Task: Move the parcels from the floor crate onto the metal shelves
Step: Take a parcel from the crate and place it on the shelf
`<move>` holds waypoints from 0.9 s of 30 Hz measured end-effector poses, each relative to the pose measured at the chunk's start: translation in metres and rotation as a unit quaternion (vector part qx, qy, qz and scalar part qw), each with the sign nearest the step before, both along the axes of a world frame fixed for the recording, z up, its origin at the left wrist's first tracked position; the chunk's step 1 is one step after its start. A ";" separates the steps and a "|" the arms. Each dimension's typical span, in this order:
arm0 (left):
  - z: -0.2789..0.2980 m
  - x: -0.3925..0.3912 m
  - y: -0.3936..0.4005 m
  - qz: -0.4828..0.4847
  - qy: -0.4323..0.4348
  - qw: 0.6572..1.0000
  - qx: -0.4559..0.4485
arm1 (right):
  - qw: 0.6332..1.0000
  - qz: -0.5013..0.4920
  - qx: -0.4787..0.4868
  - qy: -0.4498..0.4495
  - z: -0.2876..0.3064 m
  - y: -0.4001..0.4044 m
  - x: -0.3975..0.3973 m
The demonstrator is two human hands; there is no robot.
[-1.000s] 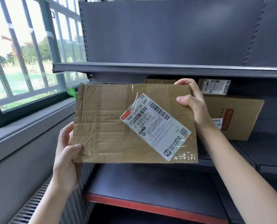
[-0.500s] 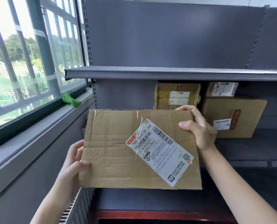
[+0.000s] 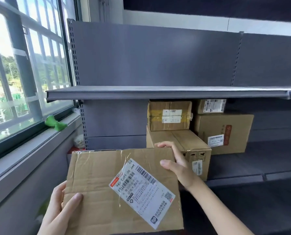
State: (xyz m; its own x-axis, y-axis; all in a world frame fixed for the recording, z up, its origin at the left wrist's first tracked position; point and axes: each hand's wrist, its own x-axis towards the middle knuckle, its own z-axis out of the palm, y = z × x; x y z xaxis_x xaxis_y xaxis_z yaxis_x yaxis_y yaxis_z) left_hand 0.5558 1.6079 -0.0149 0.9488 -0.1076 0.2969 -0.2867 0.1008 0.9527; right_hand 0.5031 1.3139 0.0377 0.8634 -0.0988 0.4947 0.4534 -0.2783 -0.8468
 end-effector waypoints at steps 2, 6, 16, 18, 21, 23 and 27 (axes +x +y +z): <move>0.007 0.015 0.002 -0.007 -0.016 1.000 0.015 | 0.999 0.020 -0.014 0.028 0.009 -0.002 0.012; 0.010 0.050 0.005 0.001 -0.041 0.998 0.048 | 0.998 0.002 0.053 0.024 0.011 0.008 0.048; -0.036 0.150 -0.009 0.125 -0.079 0.985 0.086 | 0.984 -0.130 0.023 -0.119 -0.038 0.029 0.145; -0.056 0.166 -0.012 0.136 -0.108 0.981 0.089 | 0.979 -0.133 0.002 -0.156 -0.053 0.027 0.159; -0.084 0.184 -0.015 0.139 -0.151 0.976 0.078 | 0.970 -0.136 -0.022 -0.200 -0.075 0.024 0.174; -0.099 0.190 -0.019 0.131 -0.178 0.973 0.066 | 0.962 -0.143 -0.041 -0.230 -0.088 0.022 0.181; -0.124 0.205 -0.025 0.125 -0.194 0.972 0.052 | 0.955 -0.134 -0.048 -0.259 -0.107 0.018 0.196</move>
